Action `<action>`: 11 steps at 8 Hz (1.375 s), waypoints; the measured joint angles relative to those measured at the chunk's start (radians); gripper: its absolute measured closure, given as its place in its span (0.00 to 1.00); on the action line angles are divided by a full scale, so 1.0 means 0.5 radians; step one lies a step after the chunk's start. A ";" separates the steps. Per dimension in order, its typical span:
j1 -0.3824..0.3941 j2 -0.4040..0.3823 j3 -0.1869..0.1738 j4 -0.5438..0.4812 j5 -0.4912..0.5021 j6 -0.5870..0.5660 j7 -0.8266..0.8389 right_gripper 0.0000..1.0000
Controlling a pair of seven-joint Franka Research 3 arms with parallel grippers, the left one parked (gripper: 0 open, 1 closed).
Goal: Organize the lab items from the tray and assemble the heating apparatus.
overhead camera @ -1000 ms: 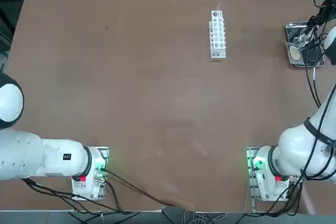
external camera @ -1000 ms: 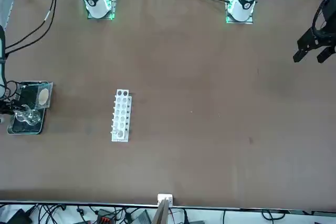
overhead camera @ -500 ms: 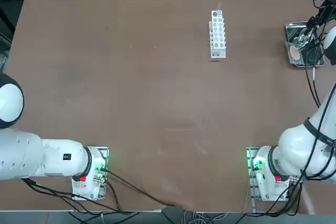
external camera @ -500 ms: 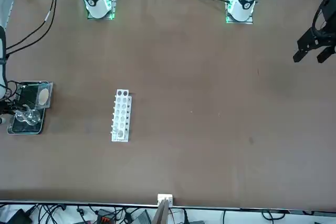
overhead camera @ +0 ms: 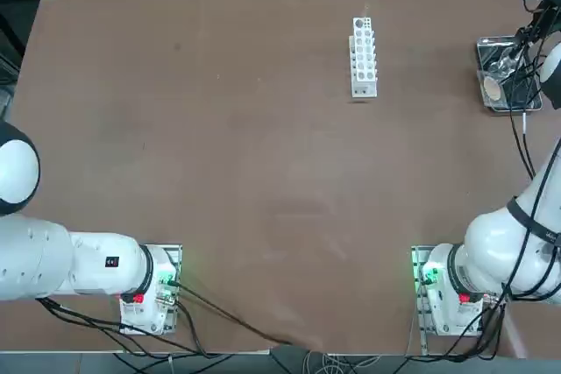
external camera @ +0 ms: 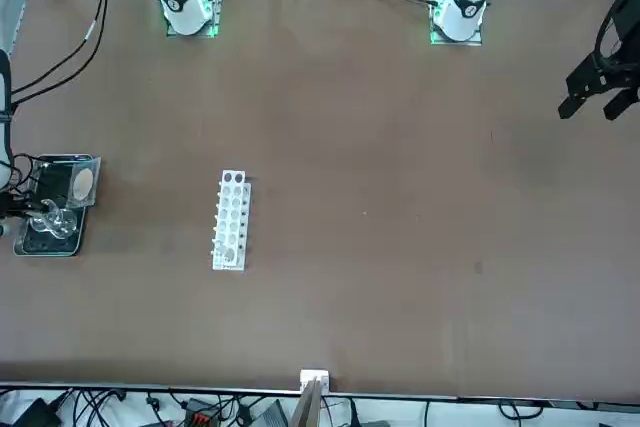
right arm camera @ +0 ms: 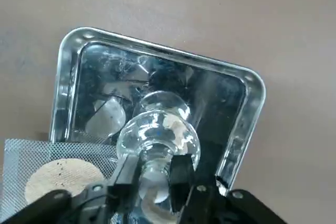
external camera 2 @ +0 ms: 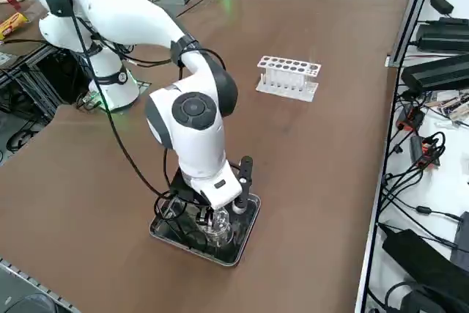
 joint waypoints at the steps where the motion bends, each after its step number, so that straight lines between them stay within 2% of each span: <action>1: 0.000 0.005 0.000 0.000 -0.010 0.001 0.000 0.68; 5: 0.034 -0.010 0.002 0.061 -0.022 -0.043 0.007 0.68; 7: 0.105 -0.085 0.006 0.193 -0.022 -0.232 0.077 0.68; 9: 0.223 -0.206 0.020 0.344 -0.021 -0.504 0.307 0.68; 11: 0.420 -0.343 0.034 0.366 -0.021 -0.669 0.724 0.68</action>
